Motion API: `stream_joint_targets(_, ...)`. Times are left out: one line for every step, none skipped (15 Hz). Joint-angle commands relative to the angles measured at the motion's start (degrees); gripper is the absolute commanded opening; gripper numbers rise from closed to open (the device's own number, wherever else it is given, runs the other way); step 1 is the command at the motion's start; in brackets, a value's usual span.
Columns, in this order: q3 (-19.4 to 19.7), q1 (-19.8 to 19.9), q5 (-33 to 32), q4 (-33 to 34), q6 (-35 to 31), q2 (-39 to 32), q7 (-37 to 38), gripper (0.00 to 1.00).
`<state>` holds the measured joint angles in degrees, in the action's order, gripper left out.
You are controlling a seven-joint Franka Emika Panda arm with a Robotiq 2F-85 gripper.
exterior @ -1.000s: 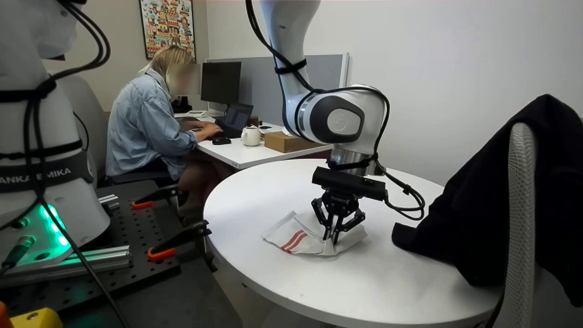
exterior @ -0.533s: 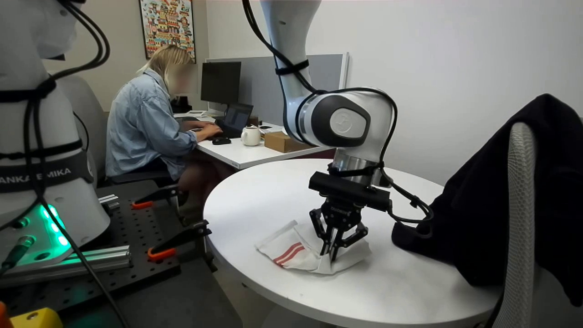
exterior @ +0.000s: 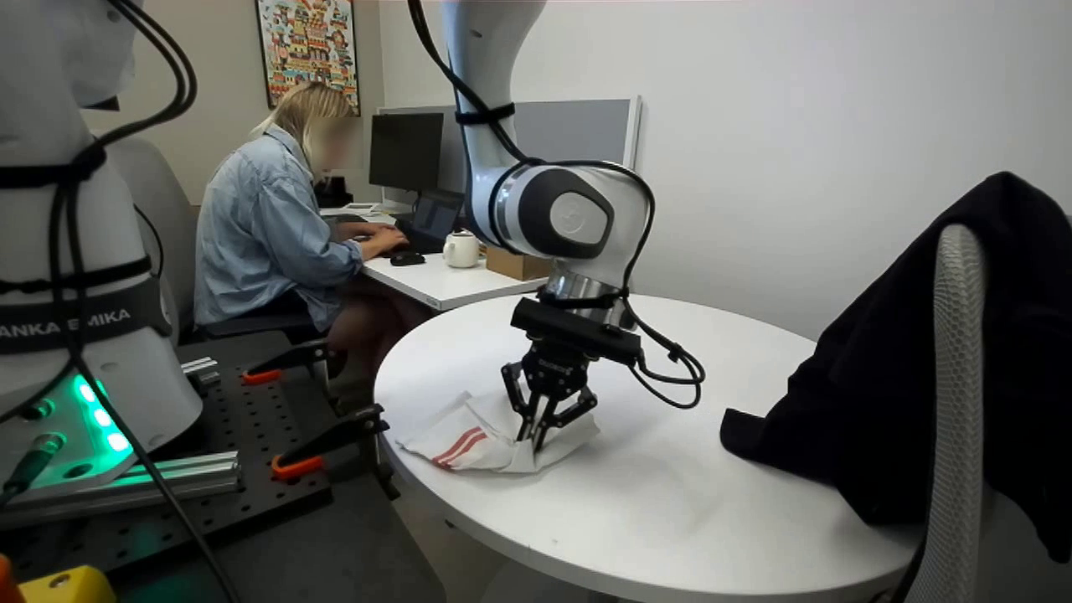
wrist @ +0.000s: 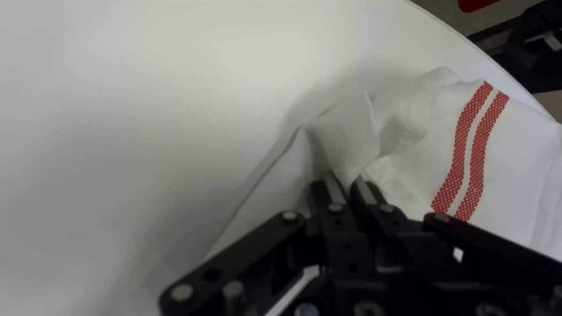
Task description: Use the white and red towel to wipe the table
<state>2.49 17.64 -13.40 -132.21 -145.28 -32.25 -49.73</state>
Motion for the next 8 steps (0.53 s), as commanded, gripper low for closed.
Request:
stream_joint_targets(-4.72, -3.42, 0.73, -4.86, -4.55, -1.53, -0.76, 0.02)
stream_joint_targets(-5.67, -4.6, 0.62, -5.67, -5.05, -1.51, -0.42, 0.03)
stream_joint_targets(-6.28, -6.13, 0.08, -6.47, -5.92, -1.65, 0.13, 0.02)
stream_joint_targets(-6.82, -7.69, -0.41, -7.22, -6.87, -1.62, 0.66, 0.02)
stream_joint_targets(-7.09, -9.68, -1.06, -8.02, -8.14, -1.73, 1.77, 0.02)
stream_joint_targets(-7.08, -11.5, -1.97, -8.55, -9.18, -1.81, 2.54, 0.02)
stream_joint_targets(-7.06, -13.65, -3.08, -9.24, -10.61, -1.87, 3.77, 0.03)
stream_joint_targets(-7.02, -15.37, -4.22, -9.79, -12.14, -1.81, 4.67, 0.02)
